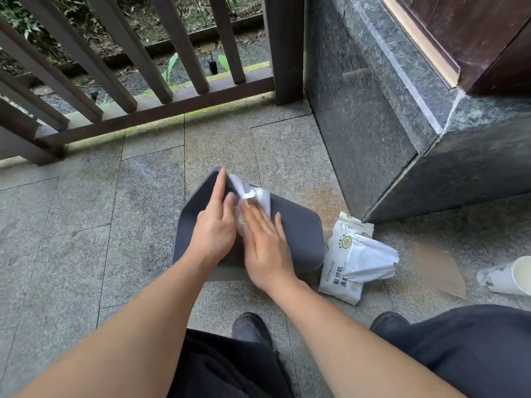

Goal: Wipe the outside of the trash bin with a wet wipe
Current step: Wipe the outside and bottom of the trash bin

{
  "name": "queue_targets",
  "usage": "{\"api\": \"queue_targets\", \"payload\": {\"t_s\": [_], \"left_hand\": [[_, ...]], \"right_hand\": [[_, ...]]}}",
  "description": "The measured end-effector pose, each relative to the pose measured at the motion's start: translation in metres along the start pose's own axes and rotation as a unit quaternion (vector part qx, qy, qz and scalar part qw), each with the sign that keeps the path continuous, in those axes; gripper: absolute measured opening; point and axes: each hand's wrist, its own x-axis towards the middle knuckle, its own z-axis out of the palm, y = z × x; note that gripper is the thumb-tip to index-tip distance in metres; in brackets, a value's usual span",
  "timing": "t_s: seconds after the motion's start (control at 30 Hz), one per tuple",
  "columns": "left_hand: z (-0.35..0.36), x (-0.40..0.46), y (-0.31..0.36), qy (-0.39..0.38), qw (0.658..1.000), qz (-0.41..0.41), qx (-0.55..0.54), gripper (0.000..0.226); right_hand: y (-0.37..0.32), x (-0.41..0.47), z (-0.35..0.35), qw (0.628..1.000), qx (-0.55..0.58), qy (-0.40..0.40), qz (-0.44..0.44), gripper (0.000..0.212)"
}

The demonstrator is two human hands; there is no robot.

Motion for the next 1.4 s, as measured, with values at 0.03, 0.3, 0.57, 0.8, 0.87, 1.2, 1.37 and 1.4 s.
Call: {"api": "queue_targets", "payload": {"t_s": [0.03,0.3,0.57,0.8,0.87,1.2,1.37,1.4], "left_hand": [[-0.001,0.001,-0.001,0.000,1.000,-0.008,-0.004,0.052],[-0.006,0.001,-0.001,-0.021,1.000,-0.014,-0.007,0.057],[0.001,0.003,0.005,-0.016,0.999,-0.017,-0.022,0.055],[0.006,0.003,0.008,-0.018,0.999,0.000,-0.051,0.051],[0.004,0.002,0.008,-0.015,0.999,-0.005,-0.052,0.050],[0.009,-0.005,0.013,-0.027,0.999,0.012,-0.014,0.061],[0.010,-0.003,0.016,-0.048,0.999,0.024,-0.004,0.063],[0.009,-0.003,0.015,-0.045,0.999,0.022,-0.004,0.063]], "right_hand": [[0.010,-0.002,-0.001,0.999,-0.016,0.007,0.029,0.050],[0.080,-0.021,-0.019,0.925,-0.035,0.055,0.373,0.045],[0.026,-0.005,-0.010,0.967,0.007,0.084,0.240,0.045],[-0.030,-0.010,0.008,0.994,0.085,0.066,0.007,0.056],[-0.017,-0.011,0.006,0.996,0.064,0.053,-0.036,0.053],[0.083,-0.012,-0.013,0.948,0.004,0.046,0.313,0.056],[0.071,-0.009,-0.014,0.898,0.018,0.048,0.436,0.055],[0.062,-0.010,-0.013,0.897,0.010,0.048,0.438,0.055]]}}
